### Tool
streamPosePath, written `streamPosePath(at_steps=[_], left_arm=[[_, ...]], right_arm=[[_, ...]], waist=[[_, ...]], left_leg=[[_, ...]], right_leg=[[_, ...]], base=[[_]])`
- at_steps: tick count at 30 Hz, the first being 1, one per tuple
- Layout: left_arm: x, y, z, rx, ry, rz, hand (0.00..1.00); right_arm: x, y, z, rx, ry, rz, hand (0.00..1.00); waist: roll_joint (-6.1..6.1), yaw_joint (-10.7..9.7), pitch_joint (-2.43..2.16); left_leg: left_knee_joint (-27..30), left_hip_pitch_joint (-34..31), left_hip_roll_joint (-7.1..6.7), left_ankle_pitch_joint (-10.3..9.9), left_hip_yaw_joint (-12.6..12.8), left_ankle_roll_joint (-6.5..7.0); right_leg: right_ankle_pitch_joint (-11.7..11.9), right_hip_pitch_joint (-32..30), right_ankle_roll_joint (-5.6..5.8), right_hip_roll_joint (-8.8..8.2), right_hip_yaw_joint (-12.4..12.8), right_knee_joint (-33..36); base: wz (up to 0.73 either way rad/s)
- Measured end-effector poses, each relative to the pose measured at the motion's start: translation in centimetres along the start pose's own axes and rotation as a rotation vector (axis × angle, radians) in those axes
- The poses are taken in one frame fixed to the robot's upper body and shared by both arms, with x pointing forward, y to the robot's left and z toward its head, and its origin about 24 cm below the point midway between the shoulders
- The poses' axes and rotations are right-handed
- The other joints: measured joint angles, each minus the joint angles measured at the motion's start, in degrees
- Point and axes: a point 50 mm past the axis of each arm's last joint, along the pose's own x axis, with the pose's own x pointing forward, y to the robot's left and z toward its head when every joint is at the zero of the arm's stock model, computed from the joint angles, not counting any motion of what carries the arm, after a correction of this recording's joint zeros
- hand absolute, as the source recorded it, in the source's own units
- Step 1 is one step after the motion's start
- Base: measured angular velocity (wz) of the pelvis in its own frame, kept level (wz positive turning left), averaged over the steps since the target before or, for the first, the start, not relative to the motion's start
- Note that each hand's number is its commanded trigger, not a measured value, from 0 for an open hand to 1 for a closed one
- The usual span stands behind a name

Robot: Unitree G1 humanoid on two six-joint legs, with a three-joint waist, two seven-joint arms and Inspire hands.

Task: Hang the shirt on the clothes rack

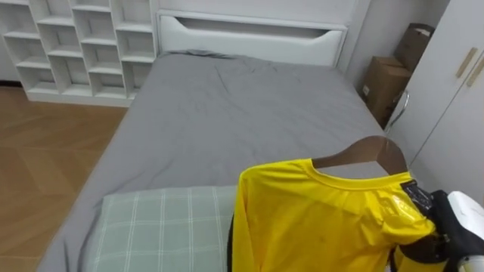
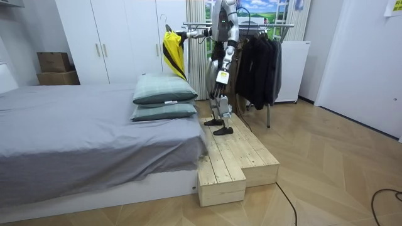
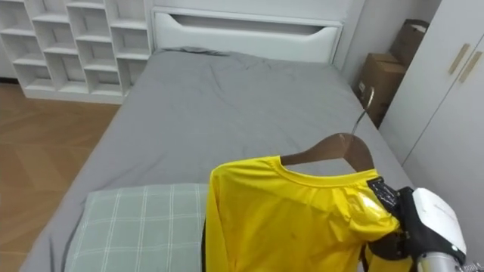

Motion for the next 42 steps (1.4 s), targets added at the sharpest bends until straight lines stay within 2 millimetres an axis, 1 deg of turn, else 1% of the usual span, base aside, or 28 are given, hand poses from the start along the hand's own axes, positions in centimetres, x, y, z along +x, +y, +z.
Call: streamPosePath(at_steps=[2, 4, 5, 6, 9, 11, 14, 16, 18, 19, 22, 24, 26, 27, 28, 30, 32, 33, 34, 35, 36, 37, 38, 39, 40, 41, 42], left_arm=[[-0.2, -0.7, -1.1, -0.028, 0.065, -0.04, 0.0], [-0.3, -1.0, -1.5, -0.039, 0.088, -0.065, 0.0], [-0.3, -1.2, -1.5, -0.04, 0.095, -0.078, 0.0], [-0.4, -1.3, -1.5, -0.041, 0.096, -0.085, 0.0], [-0.3, -1.7, -1.1, -0.065, 0.1, -0.112, 0.0], [-0.1, -1.9, -0.8, -0.082, 0.106, -0.136, 0.0], [0.0, -2.0, -0.2, -0.086, 0.094, -0.158, 0.0], [0.0, -2.1, -0.2, -0.09, 0.094, -0.168, 0.0], [-0.1, -2.2, -0.3, -0.113, 0.099, -0.18, 0.0], [-0.1, -2.3, -0.4, -0.123, 0.105, -0.19, 0.0], [-0.1, -2.3, -0.3, -0.127, 0.108, -0.204, 0.0], [0.0, -2.4, -0.2, -0.126, 0.114, -0.215, 0.0], [-0.1, -2.4, -0.3, -0.125, 0.12, -0.225, 0.0], [0.0, -2.4, -0.3, -0.125, 0.119, -0.229, 0.0], [-0.1, -2.4, -0.3, -0.125, 0.12, -0.233, 0.0], [0.0, -2.5, -0.3, -0.124, 0.119, -0.238, 0.0], [0.0, -2.5, -0.3, -0.111, 0.123, -0.253, 0.0], [-0.1, -2.5, -0.4, -0.104, 0.123, -0.254, 0.0], [-0.1, -2.5, -0.6, -0.092, 0.126, -0.256, 0.0], [-0.2, -2.5, -0.8, -0.082, 0.132, -0.257, 0.0], [-0.1, -2.5, -0.7, -0.082, 0.134, -0.257, 0.0], [-0.1, -2.4, -0.8, -0.082, 0.139, -0.253, 0.0], [-0.1, -2.3, -1.0, -0.087, 0.148, -0.249, 0.0], [-0.1, -2.2, -1.0, -0.089, 0.15, -0.248, 0.0], [0.0, -2.2, -0.9, -0.094, 0.149, -0.245, 0.0], [0.0, -2.0, -1.0, -0.096, 0.156, -0.241, 0.0], [0.1, -1.8, -0.9, -0.102, 0.155, -0.237, 0.0]], right_arm=[[-0.6, -0.4, 0.5, -0.006, -0.028, -0.014, 1.0], [-0.9, -0.6, 0.8, -0.018, -0.046, -0.024, 1.0], [-1.1, -0.7, 1.1, -0.028, -0.059, -0.029, 1.0], [-1.2, -0.7, 1.2, -0.03, -0.063, -0.03, 1.0], [-1.7, -0.5, 1.6, -0.028, -0.081, -0.023, 1.0], [-1.9, -0.2, 2.1, -0.014, -0.089, -0.017, 1.0], [-2.0, -0.2, 2.4, -0.003, -0.09, -0.012, 1.0], [-2.0, -0.3, 2.8, 0.004, -0.102, -0.011, 1.0], [-2.0, -0.6, 3.3, 0.006, -0.123, -0.014, 1.0], [-2.1, -0.9, 3.8, 0.007, -0.142, -0.024, 1.0], [-2.1, -1.3, 4.3, 0.01, -0.164, -0.041, 1.0], [-2.1, -1.3, 4.3, 0.012, -0.161, -0.041, 1.0], [-2.1, -1.1, 4.2, -0.004, -0.148, -0.04, 1.0], [-2.1, -1.1, 4.1, -0.009, -0.142, -0.039, 1.0], [-2.2, -1.0, 4.1, -0.017, -0.131, -0.038, 1.0], [-2.2, -0.8, 4.0, -0.03, -0.12, -0.036, 1.0], [-2.3, -0.6, 3.9, -0.045, -0.114, -0.022, 1.0], [-2.3, -0.6, 3.9, -0.044, -0.113, -0.022, 1.0], [-2.3, -0.7, 4.0, -0.041, -0.118, -0.025, 1.0], [-2.4, -0.9, 4.2, -0.039, -0.126, -0.031, 1.0], [-2.4, -0.9, 4.3, -0.039, -0.129, -0.033, 1.0], [-2.4, -1.0, 4.4, -0.04, -0.134, -0.035, 1.0], [-2.3, -1.0, 4.8, -0.045, -0.149, -0.025, 1.0], [-2.2, -1.0, 5.0, -0.043, -0.156, -0.02, 1.0], [-2.1, -0.8, 5.2, -0.04, -0.163, -0.008, 1.0], [-2.1, -0.6, 5.4, -0.04, -0.172, 0.008, 1.0], [-2.1, -0.5, 5.7, -0.04, -0.18, 0.016, 1.0]], waist=[[-0.03, 0.0, 0.01], [0.0, 0.0, 0.04], [0.17, 0.0, 0.16], [0.16, -0.1, 0.14], [0.33, -0.2, 0.3], [0.4, -0.2, 0.48], [0.44, -0.2, 0.5], [0.44, -0.3, 0.49], [0.53, -0.4, 0.42], [0.63, -0.3, 0.47], [0.84, -1.0, 0.43], [0.91, -1.0, 0.4], [0.99, -1.0, 0.36], [1.0, -1.2, 0.37], [0.99, -1.6, 0.27], [0.83, -1.8, 0.22], [0.51, -3.2, 0.07], [0.37, -3.2, 0.02], [0.24, -3.0, 0.03], [0.17, -3.1, 0.02], [0.15, -3.1, 0.02], [-0.13, -2.9, -0.07], [-0.28, -2.5, -0.11], [-0.33, -2.2, -0.05], [-0.34, -1.2, 0.0], [-0.05, -0.7, 0.2], [-0.18, 0.0, 0.59]], left_leg=[[0.0, 0.0, 0.04, 0.0, 0.0, -0.01], [0.0, 0.0, 0.13, -0.2, 0.1, -0.08], [0.0, 0.0, 0.24, -0.3, 0.3, -0.14], [0.0, 0.0, 0.29, -0.4, 0.4, -0.17], [0.1, 0.1, 0.36, -0.4, 0.5, -0.24], [0.1, 0.0, 0.34, -0.4, 0.5, -0.25], [0.1, 0.0, 0.33, -0.5, 0.7, -0.26], [0.1, 0.0, 0.35, -0.5, 0.7, -0.27], [0.1, -0.1, 0.39, -0.5, 1.3, -0.27], [0.0, -0.2, 0.43, -0.5, 1.5, -0.27], [0.0, -0.2, 0.53, -0.7, 1.9, -0.2], [0.0, -0.4, 0.62, -0.8, 2.6, -0.18], [0.0, -0.7, 0.65, -0.9, 3.7, -0.12], [0.0, -0.7, 0.66, -0.9, 3.9, -0.09], [0.1, -1.1, 0.64, -0.9, 4.1, -0.05], [0.1, -1.2, 0.6, -1.0, 4.6, 0.02], [0.3, -1.5, 0.53, -1.0, 4.9, 0.13], [0.3, -1.6, 0.57, -1.1, 5.5, 0.15], [0.3, -1.7, 0.73, -1.3, 7.0, 0.07], [0.3, -1.8, 0.79, -1.4, 8.2, 0.05], [0.3, -1.9, 0.83, -1.4, 8.8, 0.06], [0.6, -1.7, 1.02, -1.7, 10.8, -0.01], [1.2, -2.0, 1.4, -2.3, 13.5, -0.11], [1.4, -2.0, 1.64, -2.4, 15.1, -0.16], [1.5, -2.0, 2.28, -2.5, 19.1, -0.22], [1.5, -2.1, 2.91, -2.5, 22.8, -0.24], [1.5, -2.1, 3.11, -2.6, 24.7, -0.32]], right_leg=[[0.0, -0.1, 0.0, 0.12, 0.3, 0.0], [0.0, 0.0, 0.0, 0.2, 0.5, 0.0], [0.0, 0.0, 0.0, 0.28, 0.5, 0.0], [0.0, 0.0, 0.0, 0.31, 0.5, 0.0], [0.0, 0.0, -0.01, 0.38, 0.5, 0.0], [0.0, 0.0, -0.04, 0.37, 0.6, -0.1], [0.0, -0.1, -0.05, 0.43, 0.8, -0.2], [0.0, -0.1, -0.05, 0.48, 1.0, -0.2], [0.0, -0.6, -0.05, 0.58, 1.5, 0.0], [0.0, -0.9, -0.07, 0.69, 2.0, 0.0], [0.0, -1.1, -0.08, 0.75, 2.1, 0.1], [0.0, -1.9, -0.07, 0.79, 2.4, 0.9], [0.0, -2.8, -0.07, 1.0, 3.5, 1.5], [0.0, -3.0, -0.07, 0.99, 3.6, 1.7], [0.0, -3.4, -0.07, 0.96, 3.7, 1.9], [0.0, -3.8, -0.06, 0.97, 4.1, 2.0], [0.0, -4.2, -0.04, 0.96, 4.4, 2.1], [0.0, -4.6, -0.04, 1.05, 4.8, 2.3], [0.0, -5.4, -0.04, 1.3, 5.9, 2.8], [0.0, -6.2, -0.05, 1.55, 6.8, 3.2], [0.1, -6.7, -0.06, 1.7, 7.2, 3.6], [0.2, -8.6, -0.19, 2.02, 7.3, 5.0], [0.7, -10.0, -0.68, 2.18, 5.6, 5.6], [1.3, -10.6, -1.19, 2.06, 4.0, 5.7], [3.4, -11.6, -2.6, 1.99, -0.8, 5.1], [5.3, -11.5, -4.14, 1.8, -7.7, 3.6], [5.5, -11.6, -4.36, 1.52, -11.2, 3.4]], base=[[-0.02], [-0.02], [-0.05], [-0.05], [0.0], [0.0], [-0.03], [-0.05], [-0.13], [-0.15], [-0.05], [-0.16], [-0.25], [-0.18], [-0.13], [-0.13], [-0.09], [-0.33], [-0.54], [-0.58], [-0.63], [-0.89], [-1.04], [-1.39], [-1.46], [-1.5], [-1.32]])
